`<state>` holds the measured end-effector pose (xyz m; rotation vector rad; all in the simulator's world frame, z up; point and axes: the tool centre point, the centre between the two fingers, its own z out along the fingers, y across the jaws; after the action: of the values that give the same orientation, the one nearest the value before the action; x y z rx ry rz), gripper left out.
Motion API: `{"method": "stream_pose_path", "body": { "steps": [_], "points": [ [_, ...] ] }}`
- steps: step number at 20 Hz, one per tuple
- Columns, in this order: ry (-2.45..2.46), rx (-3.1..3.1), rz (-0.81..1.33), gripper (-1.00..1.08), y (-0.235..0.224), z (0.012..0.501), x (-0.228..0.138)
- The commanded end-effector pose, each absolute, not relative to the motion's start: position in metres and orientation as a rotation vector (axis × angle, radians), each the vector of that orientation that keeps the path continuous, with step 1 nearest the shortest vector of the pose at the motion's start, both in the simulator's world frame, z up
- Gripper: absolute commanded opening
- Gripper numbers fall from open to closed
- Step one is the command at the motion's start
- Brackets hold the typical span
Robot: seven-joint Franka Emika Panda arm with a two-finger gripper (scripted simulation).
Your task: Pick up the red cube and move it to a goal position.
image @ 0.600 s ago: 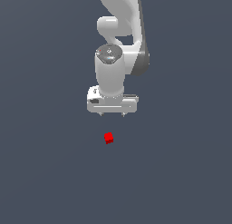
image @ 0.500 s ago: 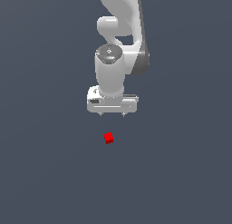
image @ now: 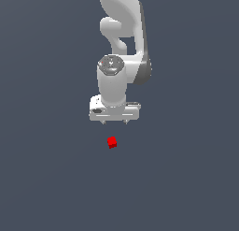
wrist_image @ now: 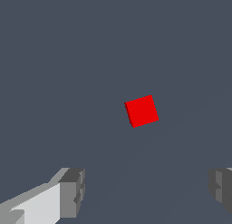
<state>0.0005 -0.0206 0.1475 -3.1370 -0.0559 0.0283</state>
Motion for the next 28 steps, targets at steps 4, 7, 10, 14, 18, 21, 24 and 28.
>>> {"method": "stream_pose_path", "body": {
  "steps": [4,7,10,14,18,21,24,28],
  "points": [
    [-0.176,-3.133,0.022,1.00,-0.027,0.113,0.009],
    [-0.261,-3.127,0.016,1.00,-0.031,0.089,0.016],
    [-0.342,-3.120,0.011,1.00,-0.034,0.066,0.023],
    [-0.424,-3.111,0.005,1.00,-0.036,0.043,0.031],
    [-0.479,-3.104,0.002,1.00,-0.038,0.028,0.037],
    [-0.502,-3.101,0.000,1.00,-0.039,0.021,0.039],
    [-0.512,-3.099,0.000,1.00,-0.039,0.018,0.041],
    [-0.508,-3.100,0.000,1.00,-0.039,0.020,0.041]
  ]
}}
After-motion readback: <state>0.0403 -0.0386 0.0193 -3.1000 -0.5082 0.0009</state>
